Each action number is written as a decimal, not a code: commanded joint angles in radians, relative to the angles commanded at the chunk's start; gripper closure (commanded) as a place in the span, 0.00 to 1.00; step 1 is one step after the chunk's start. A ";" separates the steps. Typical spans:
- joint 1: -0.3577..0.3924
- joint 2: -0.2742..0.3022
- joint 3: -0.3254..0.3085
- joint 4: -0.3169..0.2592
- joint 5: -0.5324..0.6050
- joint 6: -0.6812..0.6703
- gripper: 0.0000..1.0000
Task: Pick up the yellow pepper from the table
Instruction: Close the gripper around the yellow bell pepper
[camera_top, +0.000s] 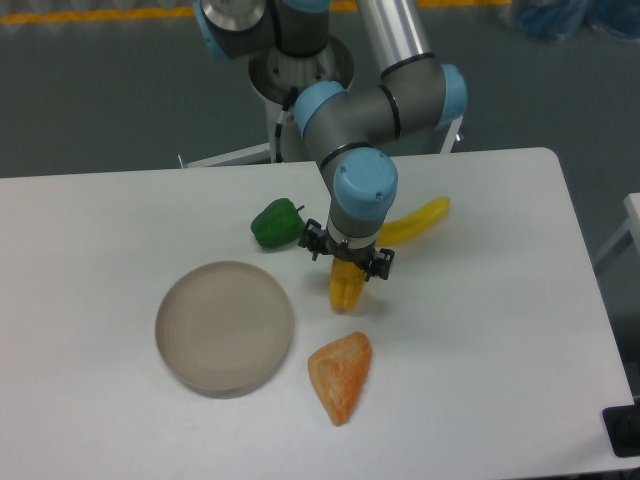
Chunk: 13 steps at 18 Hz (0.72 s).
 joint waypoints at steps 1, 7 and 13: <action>0.000 -0.003 -0.002 0.000 0.003 -0.002 0.00; -0.009 -0.025 0.000 0.000 0.023 0.009 0.04; -0.008 -0.017 0.024 0.000 0.028 0.011 0.62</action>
